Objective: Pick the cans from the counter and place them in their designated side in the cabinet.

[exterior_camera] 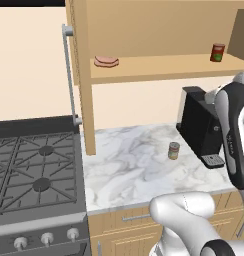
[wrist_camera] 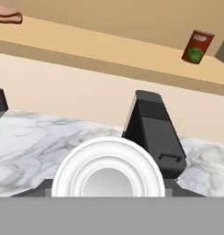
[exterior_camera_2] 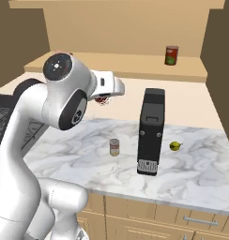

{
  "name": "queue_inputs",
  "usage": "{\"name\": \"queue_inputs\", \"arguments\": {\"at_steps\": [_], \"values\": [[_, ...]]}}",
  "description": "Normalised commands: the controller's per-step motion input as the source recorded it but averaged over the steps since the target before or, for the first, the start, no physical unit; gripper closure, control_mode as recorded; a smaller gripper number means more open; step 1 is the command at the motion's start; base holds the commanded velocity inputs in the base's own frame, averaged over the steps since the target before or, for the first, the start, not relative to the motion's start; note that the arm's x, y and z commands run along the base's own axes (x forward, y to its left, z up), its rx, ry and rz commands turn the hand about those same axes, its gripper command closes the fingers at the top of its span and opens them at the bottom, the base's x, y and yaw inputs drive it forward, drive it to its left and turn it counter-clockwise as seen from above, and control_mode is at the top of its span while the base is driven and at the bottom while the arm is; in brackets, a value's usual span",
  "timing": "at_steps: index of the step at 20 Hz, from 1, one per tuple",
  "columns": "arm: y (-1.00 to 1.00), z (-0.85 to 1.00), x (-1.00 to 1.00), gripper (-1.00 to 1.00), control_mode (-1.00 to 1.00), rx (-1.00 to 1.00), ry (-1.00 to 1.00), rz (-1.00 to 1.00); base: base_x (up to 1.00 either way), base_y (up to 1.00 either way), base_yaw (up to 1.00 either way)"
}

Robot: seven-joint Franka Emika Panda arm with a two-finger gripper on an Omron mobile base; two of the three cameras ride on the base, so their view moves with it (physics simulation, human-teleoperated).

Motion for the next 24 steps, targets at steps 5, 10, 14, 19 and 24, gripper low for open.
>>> {"name": "queue_inputs", "arguments": {"at_steps": [5, 10, 14, 19, 24], "values": [[-0.10, 0.24, 0.02, 1.00, -1.00, -0.01, -0.12, 0.00, 0.00, 0.00, 0.00], [-0.15, 0.23, 0.12, 1.00, -1.00, -0.01, -0.09, 0.00, 0.00, 0.00, 0.00], [-0.14, 0.25, 0.15, 1.00, -1.00, 0.00, -0.08, 0.00, 0.00, 0.00, 0.00], [-0.09, 0.22, 0.21, 1.00, -1.00, 0.00, -0.07, 0.00, 0.00, 0.00, 0.00], [-0.08, 0.18, 0.23, 1.00, -1.00, 0.00, -0.05, 0.00, 0.00, 0.00, 0.00]]}}
